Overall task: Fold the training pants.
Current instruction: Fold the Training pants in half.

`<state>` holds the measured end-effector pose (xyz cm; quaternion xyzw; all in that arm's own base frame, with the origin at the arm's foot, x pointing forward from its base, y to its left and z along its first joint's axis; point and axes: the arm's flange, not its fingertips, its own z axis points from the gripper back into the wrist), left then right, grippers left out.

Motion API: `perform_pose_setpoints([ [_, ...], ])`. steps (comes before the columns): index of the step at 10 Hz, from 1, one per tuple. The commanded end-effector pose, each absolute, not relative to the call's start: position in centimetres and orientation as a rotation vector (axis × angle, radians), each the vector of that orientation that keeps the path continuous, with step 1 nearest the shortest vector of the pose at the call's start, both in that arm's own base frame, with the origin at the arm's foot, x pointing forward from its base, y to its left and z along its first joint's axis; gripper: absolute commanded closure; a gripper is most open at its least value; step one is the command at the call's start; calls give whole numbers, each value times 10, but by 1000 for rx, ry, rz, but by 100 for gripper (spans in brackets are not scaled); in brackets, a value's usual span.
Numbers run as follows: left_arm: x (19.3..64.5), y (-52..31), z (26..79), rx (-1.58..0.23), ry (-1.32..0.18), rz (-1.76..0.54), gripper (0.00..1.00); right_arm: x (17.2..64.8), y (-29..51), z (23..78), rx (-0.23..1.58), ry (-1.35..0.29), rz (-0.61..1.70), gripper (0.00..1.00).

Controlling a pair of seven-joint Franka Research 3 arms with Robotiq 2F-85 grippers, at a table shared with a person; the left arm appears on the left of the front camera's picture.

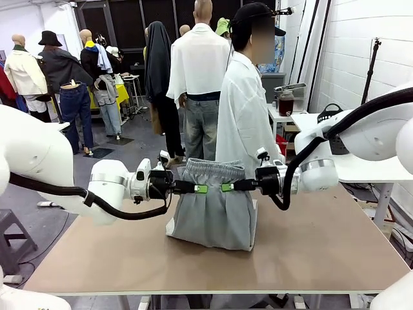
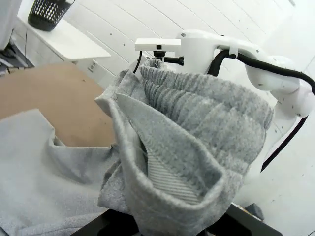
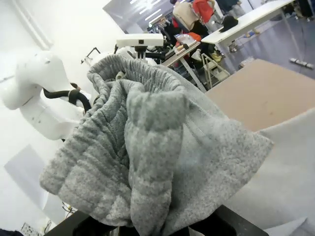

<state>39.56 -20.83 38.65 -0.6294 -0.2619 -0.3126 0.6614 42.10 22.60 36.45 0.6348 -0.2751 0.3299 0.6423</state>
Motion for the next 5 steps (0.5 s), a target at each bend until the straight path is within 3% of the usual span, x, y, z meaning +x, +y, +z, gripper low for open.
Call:
perform_pose_setpoints([
  [1, 405, -197, 376, -1502, -532, -602, 100, 434, 214, 352, 1405, -673, 600, 100],
  [5, 438, -198, 347, -1408, -536, -522, 100, 453, 205, 329, 1364, -625, 425, 100],
])
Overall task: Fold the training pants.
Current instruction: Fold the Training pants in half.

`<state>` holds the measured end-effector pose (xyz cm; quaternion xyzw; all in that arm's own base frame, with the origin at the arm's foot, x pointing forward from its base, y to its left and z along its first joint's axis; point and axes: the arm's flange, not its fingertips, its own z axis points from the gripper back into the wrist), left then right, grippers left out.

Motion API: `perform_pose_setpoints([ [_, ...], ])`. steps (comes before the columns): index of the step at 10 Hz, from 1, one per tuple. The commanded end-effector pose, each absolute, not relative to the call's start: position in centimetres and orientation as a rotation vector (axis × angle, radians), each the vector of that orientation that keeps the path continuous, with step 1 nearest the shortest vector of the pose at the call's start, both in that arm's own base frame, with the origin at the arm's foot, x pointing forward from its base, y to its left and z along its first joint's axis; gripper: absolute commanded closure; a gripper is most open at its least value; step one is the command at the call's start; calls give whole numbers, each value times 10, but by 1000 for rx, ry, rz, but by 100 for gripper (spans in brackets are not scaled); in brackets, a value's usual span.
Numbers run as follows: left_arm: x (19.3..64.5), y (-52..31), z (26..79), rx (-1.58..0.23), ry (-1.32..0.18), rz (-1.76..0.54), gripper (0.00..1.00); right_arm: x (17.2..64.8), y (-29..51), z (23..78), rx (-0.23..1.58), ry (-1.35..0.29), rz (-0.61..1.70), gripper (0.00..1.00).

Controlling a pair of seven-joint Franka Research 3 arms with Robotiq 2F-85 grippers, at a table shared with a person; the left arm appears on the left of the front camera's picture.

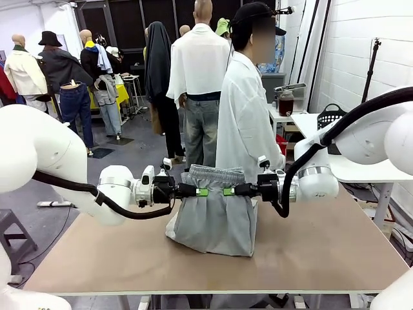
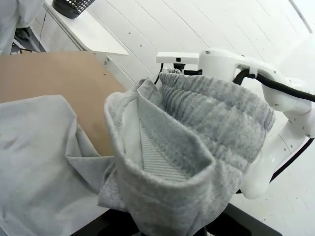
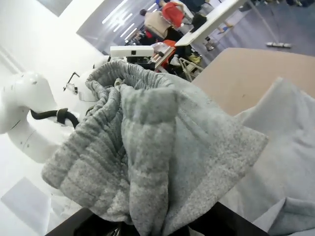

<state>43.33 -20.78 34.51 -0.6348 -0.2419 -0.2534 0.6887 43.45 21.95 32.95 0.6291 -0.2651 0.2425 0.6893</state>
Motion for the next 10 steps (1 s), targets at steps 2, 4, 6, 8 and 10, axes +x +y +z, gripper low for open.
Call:
perform_pose_setpoints([
  [2, 448, -193, 344, -1383, -518, -488, 100, 462, 205, 323, 1382, -591, 394, 100],
  [4, 440, -208, 341, -1403, -537, -553, 100, 438, 219, 325, 1400, -581, 507, 100],
  [6, 440, -208, 341, -1403, -537, -553, 100, 438, 219, 325, 1400, -581, 507, 100],
  [8, 459, -208, 341, -1346, -525, -478, 100, 450, 226, 321, 1401, -529, 446, 100],
  [10, 477, -205, 333, -1319, -465, -424, 100, 460, 223, 309, 1413, -492, 363, 100],
])
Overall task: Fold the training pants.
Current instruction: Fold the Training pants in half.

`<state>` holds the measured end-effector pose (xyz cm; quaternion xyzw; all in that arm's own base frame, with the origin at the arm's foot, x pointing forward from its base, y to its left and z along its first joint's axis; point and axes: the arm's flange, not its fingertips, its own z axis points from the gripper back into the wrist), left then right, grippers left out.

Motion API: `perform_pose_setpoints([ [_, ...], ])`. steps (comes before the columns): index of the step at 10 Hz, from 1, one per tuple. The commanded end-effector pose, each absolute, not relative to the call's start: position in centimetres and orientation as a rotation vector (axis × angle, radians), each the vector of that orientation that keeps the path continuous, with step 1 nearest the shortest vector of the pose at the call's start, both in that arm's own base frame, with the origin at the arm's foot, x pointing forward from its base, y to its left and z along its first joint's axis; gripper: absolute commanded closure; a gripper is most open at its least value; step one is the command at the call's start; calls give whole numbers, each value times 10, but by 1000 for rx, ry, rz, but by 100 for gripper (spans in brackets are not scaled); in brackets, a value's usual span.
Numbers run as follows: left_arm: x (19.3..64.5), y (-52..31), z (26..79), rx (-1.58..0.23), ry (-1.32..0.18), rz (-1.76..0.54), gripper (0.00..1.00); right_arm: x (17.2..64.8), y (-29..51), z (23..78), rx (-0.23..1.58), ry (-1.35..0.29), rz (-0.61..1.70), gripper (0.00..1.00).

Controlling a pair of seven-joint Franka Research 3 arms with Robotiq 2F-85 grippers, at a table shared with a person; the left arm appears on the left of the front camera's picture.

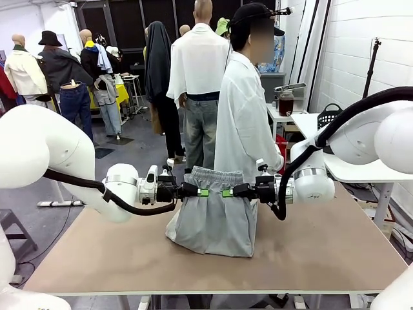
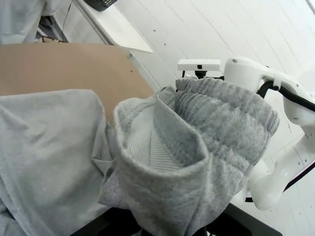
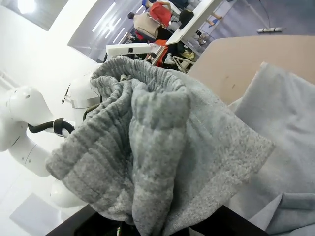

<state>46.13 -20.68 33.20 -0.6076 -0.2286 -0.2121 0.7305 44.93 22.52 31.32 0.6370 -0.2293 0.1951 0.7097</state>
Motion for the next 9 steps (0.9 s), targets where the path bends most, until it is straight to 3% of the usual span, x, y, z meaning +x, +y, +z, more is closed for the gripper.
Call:
perform_pose_setpoints([
  [1, 482, -206, 329, -1307, -449, -406, 100, 462, 223, 305, 1421, -477, 341, 100],
  [9, 513, -206, 280, -1341, -395, -301, 100, 500, 215, 264, 1398, -396, 169, 100],
])
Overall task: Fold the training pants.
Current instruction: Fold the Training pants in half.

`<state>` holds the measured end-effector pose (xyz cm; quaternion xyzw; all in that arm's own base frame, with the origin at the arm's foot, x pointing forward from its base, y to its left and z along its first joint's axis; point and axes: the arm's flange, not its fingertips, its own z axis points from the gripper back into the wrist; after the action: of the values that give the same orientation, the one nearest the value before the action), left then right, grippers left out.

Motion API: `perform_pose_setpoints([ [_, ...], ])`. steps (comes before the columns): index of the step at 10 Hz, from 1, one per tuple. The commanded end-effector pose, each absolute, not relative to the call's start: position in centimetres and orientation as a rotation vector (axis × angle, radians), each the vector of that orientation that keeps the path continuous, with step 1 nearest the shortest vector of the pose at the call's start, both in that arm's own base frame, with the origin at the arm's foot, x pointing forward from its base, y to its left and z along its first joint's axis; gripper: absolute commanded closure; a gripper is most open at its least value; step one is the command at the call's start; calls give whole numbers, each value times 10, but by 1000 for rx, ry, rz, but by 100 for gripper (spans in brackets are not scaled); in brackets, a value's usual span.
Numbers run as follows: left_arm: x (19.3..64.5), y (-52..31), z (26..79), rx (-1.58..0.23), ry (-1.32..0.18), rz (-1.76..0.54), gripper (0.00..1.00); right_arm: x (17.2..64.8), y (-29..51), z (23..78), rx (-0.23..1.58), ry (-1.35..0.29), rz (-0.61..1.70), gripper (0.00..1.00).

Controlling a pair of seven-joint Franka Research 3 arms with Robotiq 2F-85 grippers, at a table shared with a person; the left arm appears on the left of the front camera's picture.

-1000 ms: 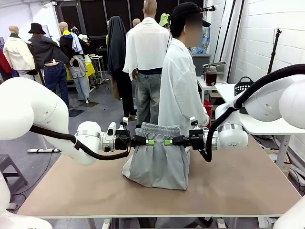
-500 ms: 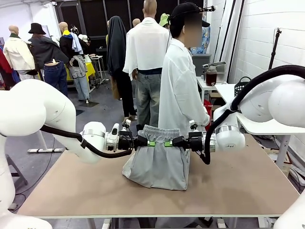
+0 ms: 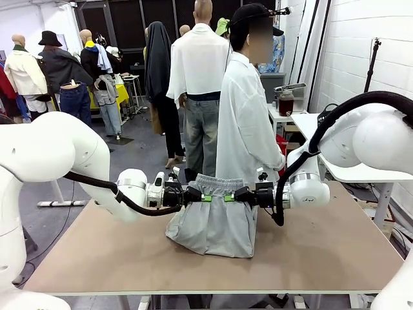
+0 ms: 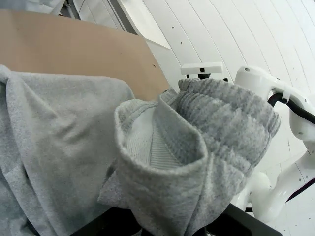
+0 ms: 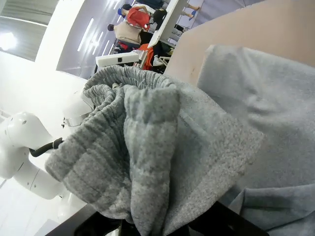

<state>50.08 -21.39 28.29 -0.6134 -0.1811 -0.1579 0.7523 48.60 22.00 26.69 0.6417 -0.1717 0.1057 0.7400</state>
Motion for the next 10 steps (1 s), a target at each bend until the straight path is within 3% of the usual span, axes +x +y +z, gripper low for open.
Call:
perform_pose_setpoints([
  [1, 516, -206, 274, -1341, -401, -287, 100, 503, 213, 259, 1393, -393, 154, 100],
  [10, 517, -218, 251, -1344, -365, -288, 100, 499, 220, 243, 1405, -343, 188, 100],
])
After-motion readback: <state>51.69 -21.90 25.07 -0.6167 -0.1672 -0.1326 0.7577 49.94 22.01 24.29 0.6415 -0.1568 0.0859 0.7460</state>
